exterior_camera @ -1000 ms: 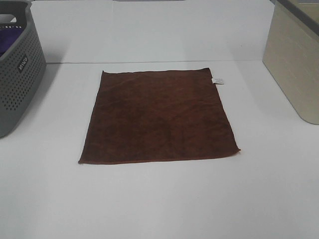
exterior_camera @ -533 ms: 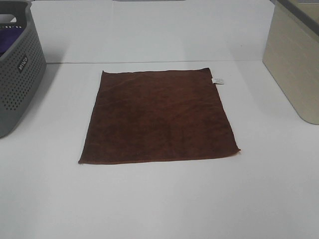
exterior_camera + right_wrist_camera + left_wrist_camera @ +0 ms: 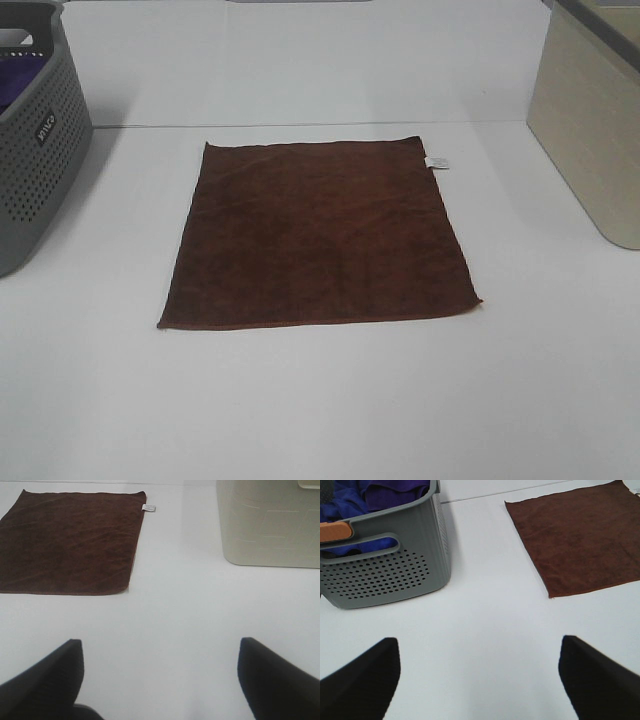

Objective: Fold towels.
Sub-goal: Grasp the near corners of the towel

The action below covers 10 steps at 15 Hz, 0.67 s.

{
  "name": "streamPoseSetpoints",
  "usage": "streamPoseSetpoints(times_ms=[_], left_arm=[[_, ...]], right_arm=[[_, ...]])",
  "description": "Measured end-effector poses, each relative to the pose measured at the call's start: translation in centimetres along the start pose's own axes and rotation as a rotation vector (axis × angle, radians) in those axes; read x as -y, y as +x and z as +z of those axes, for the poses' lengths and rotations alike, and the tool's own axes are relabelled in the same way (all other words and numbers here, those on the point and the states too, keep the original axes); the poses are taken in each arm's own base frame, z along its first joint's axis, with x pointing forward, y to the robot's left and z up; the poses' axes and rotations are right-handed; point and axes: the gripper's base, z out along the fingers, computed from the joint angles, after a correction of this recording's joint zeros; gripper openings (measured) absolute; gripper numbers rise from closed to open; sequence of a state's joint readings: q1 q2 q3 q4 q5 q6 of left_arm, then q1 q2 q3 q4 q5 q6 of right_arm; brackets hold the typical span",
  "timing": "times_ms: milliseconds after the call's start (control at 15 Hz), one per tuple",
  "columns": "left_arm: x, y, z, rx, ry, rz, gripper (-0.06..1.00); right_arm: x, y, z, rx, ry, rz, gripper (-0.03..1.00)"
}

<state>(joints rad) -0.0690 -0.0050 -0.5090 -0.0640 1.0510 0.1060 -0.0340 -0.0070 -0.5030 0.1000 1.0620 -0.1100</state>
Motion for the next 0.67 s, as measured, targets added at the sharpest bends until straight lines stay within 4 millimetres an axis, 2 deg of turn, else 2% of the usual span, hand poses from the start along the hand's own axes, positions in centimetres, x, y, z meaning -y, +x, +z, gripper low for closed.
streamPoseSetpoints(times_ms=[667], left_arm=[[0.0,0.0,0.0,0.0,0.0,0.0,0.82]], right_arm=[[0.0,0.0,0.0,0.0,0.0,0.0,0.79]])
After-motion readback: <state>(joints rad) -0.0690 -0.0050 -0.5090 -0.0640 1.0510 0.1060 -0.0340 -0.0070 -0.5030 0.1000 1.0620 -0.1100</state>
